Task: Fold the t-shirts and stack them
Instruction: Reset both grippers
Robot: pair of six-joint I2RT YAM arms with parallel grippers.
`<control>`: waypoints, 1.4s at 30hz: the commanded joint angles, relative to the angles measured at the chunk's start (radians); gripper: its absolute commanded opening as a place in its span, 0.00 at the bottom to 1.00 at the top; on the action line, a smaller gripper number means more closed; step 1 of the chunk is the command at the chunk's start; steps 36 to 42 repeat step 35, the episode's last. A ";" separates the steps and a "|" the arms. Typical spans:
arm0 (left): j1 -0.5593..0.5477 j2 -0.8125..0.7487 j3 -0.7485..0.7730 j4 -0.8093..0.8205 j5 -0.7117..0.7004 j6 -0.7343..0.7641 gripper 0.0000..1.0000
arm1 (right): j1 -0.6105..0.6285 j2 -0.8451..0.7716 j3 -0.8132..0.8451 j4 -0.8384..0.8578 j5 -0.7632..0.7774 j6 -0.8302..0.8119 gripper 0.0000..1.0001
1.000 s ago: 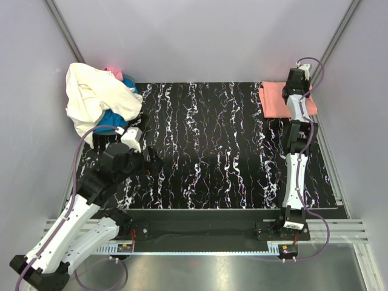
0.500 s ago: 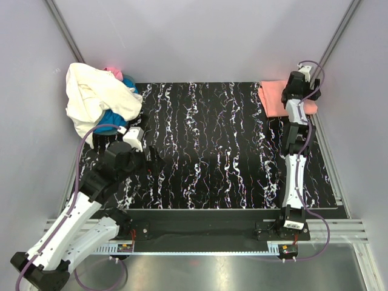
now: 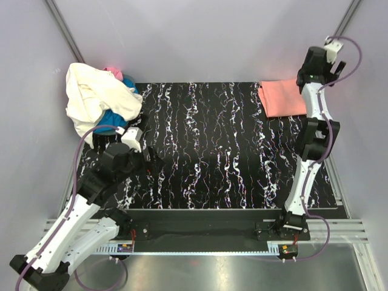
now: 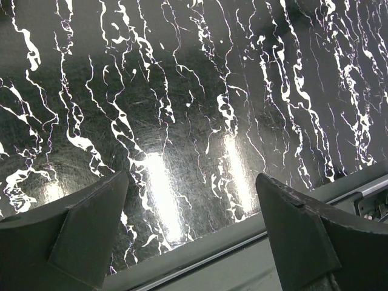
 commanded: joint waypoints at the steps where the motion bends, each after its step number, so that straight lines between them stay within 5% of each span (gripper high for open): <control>1: -0.003 -0.016 -0.008 0.041 -0.009 0.007 0.93 | 0.058 -0.216 -0.029 -0.135 -0.133 0.197 1.00; 4: -0.003 -0.014 -0.008 0.044 -0.007 0.009 0.93 | 0.087 -0.361 -0.135 -0.276 -0.422 0.375 1.00; 5: -0.003 -0.014 -0.008 0.044 -0.006 0.012 0.93 | 0.099 -0.445 -0.192 -0.272 -0.651 0.417 1.00; 8: -0.003 -0.017 -0.010 0.045 -0.004 0.014 0.93 | 0.214 -0.611 -0.490 -0.108 -0.950 0.510 1.00; 10: -0.003 -0.019 -0.010 0.044 -0.009 0.015 0.94 | 0.304 -0.679 -0.679 0.002 -1.005 0.522 1.00; 15: -0.005 -0.025 -0.008 0.033 -0.044 0.004 0.95 | 0.536 -0.829 -0.972 0.166 -1.081 0.614 0.99; 26: -0.008 -0.066 -0.005 0.021 -0.094 0.000 0.96 | 0.907 -1.060 -1.423 0.450 -0.996 0.682 1.00; 30: -0.008 -0.070 -0.005 0.022 -0.108 -0.006 0.96 | 0.940 -1.064 -1.679 0.769 -1.052 0.755 1.00; 33: -0.008 -0.074 -0.005 0.022 -0.116 -0.008 0.96 | 0.940 -1.009 -1.721 0.898 -1.094 0.766 1.00; 42: -0.008 -0.083 -0.007 0.021 -0.119 -0.009 0.96 | 0.940 -0.969 -1.699 0.911 -1.101 0.781 1.00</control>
